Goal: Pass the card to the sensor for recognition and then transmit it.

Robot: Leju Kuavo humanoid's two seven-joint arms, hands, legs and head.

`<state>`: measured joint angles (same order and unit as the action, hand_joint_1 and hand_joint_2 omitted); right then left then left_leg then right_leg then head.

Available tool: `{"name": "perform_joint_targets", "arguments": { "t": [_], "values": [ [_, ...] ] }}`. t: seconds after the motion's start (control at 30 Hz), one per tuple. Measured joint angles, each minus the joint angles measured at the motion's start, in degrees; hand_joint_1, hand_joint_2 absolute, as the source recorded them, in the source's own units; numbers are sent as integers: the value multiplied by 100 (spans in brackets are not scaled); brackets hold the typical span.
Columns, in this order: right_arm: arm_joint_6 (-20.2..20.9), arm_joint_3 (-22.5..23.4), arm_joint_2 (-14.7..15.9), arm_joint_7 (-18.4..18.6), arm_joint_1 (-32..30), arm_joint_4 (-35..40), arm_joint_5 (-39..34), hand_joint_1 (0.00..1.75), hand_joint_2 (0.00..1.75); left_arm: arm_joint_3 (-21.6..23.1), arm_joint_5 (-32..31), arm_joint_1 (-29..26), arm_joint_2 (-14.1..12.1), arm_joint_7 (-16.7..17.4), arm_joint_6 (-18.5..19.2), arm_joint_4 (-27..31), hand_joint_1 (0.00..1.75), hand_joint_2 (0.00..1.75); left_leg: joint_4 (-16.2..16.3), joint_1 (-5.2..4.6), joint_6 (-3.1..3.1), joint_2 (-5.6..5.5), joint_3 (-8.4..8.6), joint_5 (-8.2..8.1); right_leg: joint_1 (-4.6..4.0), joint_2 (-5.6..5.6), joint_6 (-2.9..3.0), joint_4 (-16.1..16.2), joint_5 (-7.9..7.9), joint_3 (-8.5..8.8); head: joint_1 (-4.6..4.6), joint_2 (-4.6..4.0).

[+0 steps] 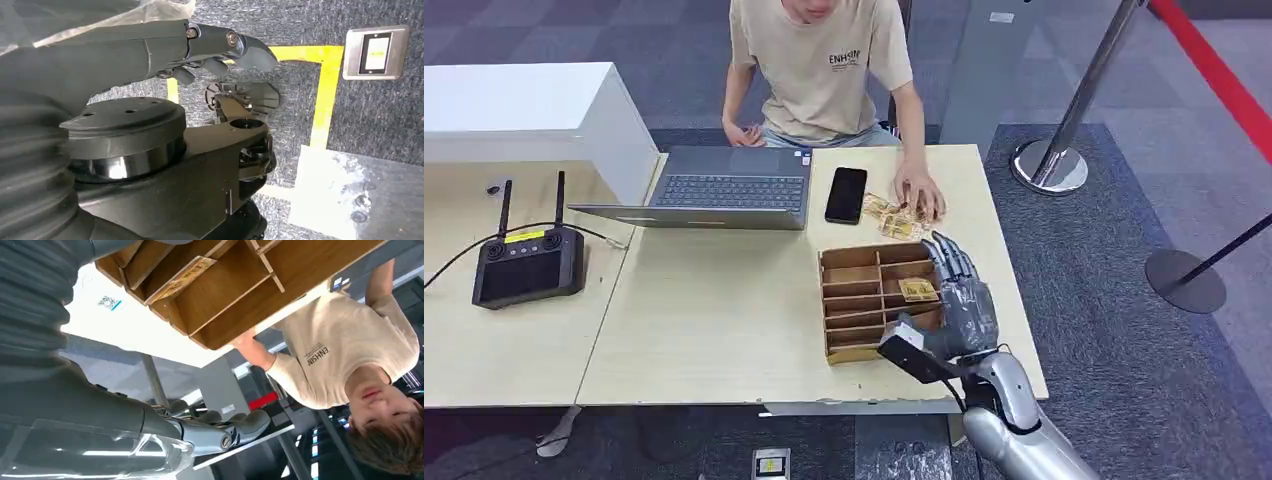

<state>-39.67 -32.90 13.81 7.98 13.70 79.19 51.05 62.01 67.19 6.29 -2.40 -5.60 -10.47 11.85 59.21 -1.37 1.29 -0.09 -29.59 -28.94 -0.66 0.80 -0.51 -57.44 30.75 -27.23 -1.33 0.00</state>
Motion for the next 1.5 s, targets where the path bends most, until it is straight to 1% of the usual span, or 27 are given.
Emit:
{"name": "perform_joint_targets", "arguments": {
  "t": [0.2,0.43,0.7,0.87,0.97,1.1,1.3,1.37,1.43,1.47,1.5],
  "values": [
    [-4,177,-125,18,-75,-92,309,0,175,-90,236,-4,9,-105,-68,0,0,175,0,0,0,0,0,0,0,0,0,0,0,1,2,-2],
    [-11,361,-247,29,-97,-210,392,0,175,-184,252,-5,9,-129,-92,0,0,175,0,0,0,0,0,0,0,0,0,0,0,1,2,0],
    [-11,496,-369,206,-102,-345,709,0,175,-260,287,-7,9,-140,-92,0,0,175,0,0,0,0,0,0,0,0,0,0,0,0,2,0],
    [-11,536,-387,374,-100,-420,864,0,175,-275,284,-8,9,-116,-70,0,0,175,0,0,0,0,0,0,0,0,0,0,0,0,0,0],
    [-11,536,-387,413,-99,-437,894,0,175,-280,284,-8,9,-83,-68,0,0,175,0,0,0,0,0,0,0,0,0,0,0,0,2,0],
    [-11,525,-380,575,-100,-479,918,0,175,-280,284,-10,9,-66,-70,0,0,175,0,0,0,0,0,0,0,0,0,0,0,0,0,0],
    [-11,498,-354,708,-99,-481,927,0,175,-280,282,-9,9,-68,-81,0,0,175,0,0,-1,0,0,0,0,0,0,0,0,0,2,0],
    [-11,488,-343,726,-99,-481,916,24,175,-280,284,-9,9,-81,-81,0,0,175,0,0,0,0,-1,0,0,0,0,0,0,0,2,0],
    [-11,474,-334,730,-97,-485,914,23,175,-280,284,-10,9,-85,-81,0,0,175,-1,0,-1,0,-2,0,0,0,0,0,0,-1,2,0],
    [-11,466,-330,734,-90,-503,897,51,175,-282,284,-9,9,-92,-81,0,0,175,-1,0,-1,0,-3,0,0,0,0,0,0,-2,2,0],
    [-11,459,-330,750,-83,-520,886,82,175,-284,284,-9,9,-96,-77,0,0,175,-1,0,-1,0,-2,0,0,0,0,0,0,-1,2,0]
  ]
}}
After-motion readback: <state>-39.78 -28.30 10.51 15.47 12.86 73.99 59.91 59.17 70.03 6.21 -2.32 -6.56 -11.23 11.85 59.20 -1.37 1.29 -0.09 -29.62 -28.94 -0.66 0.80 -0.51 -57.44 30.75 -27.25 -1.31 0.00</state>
